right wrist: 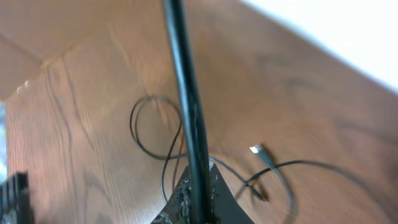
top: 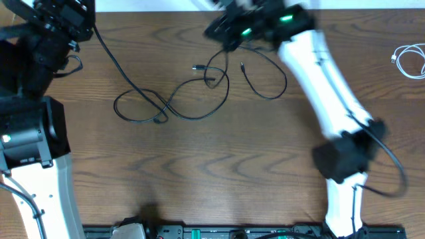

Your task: Untangle cables

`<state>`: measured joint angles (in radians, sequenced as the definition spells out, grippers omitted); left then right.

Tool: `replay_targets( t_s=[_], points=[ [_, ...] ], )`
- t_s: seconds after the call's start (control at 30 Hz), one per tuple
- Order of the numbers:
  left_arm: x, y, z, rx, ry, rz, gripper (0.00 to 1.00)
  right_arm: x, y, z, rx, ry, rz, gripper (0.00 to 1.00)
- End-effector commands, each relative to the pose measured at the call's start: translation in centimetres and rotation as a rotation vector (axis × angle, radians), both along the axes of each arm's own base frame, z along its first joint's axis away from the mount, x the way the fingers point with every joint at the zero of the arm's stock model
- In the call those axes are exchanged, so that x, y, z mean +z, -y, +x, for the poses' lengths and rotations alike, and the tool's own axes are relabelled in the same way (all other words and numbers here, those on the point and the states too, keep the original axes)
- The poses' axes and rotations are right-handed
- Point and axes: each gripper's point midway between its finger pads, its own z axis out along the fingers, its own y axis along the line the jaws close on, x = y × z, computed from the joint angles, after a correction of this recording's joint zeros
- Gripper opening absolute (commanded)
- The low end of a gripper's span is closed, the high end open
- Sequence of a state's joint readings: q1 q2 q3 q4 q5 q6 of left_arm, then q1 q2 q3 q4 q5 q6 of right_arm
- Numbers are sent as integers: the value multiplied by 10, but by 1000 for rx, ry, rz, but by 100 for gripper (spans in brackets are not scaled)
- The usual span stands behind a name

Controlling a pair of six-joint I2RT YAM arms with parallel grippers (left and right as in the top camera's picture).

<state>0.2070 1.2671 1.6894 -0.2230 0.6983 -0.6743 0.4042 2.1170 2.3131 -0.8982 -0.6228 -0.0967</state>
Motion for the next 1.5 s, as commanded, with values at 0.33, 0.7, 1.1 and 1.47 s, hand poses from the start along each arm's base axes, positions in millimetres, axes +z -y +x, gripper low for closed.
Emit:
replay_targets(
  t_s=[0.33, 0.7, 1.1, 1.47],
  points=[
    [-44, 35, 20, -186, -105, 78, 8, 95, 102, -69, -225, -161, 104, 1],
    [-102, 77, 35, -317, -221, 191, 7, 102, 124, -56, -265, -78, 78, 1],
    [-171, 116, 57, -438, -383, 236, 7, 11, 124, -18, -333, -268, -58, 1],
    [-172, 123, 56, -458, -357, 272, 7, -38, 138, 21, -433, -290, -144, 1]
  ],
)
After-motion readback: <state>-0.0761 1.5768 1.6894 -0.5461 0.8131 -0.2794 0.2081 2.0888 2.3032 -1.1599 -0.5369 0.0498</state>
